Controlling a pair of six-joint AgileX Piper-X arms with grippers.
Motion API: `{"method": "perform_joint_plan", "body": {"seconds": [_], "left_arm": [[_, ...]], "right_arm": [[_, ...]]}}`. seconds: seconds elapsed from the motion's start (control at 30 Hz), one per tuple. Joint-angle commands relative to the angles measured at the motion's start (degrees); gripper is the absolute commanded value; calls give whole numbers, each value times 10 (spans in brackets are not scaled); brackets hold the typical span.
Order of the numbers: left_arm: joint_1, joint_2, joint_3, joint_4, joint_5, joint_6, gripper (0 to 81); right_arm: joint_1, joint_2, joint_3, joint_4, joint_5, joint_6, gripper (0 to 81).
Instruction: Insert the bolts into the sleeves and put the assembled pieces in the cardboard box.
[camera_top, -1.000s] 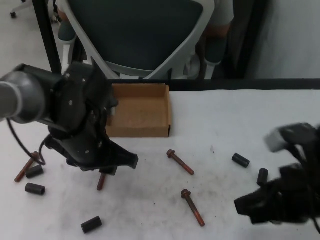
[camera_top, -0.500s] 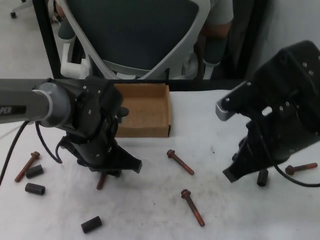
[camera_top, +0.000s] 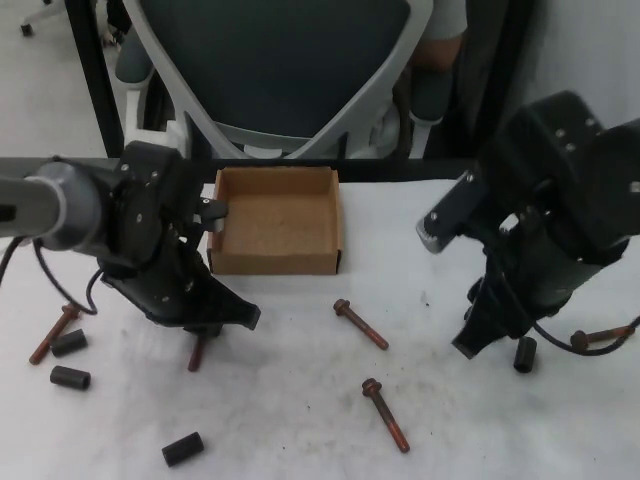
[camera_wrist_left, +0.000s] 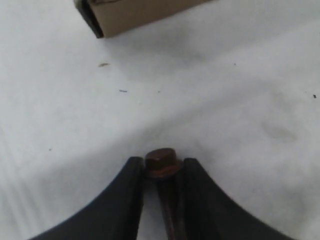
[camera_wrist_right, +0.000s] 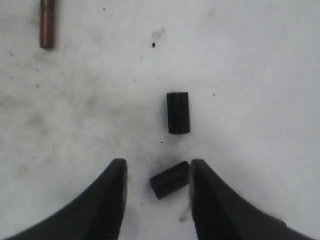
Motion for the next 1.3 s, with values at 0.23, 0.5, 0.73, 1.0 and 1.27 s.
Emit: {"method": "perform_joint_plan", "body": {"seconds": [0.23,0.5,0.73,1.0,1.27], "left_arm": [[0,-181,214,-279,95,-59,8],[-2,-305,429,-647,234,68,8],[-2,-337,583,-990,253,-21,8],[-4,-338,607,-1050,390,-75,8],[-4,-338,576,-938,448,-32,8]], "right_arm": [[-21,62,-47,10,-38,-37,384],[-21,98,-81,45,-38,-68,384],[-27,121,-83,48,-6,-105,384],[-36,161,-124,45,-22,-109,384],[-36,216,-164,51,-24,-109,384]]}}
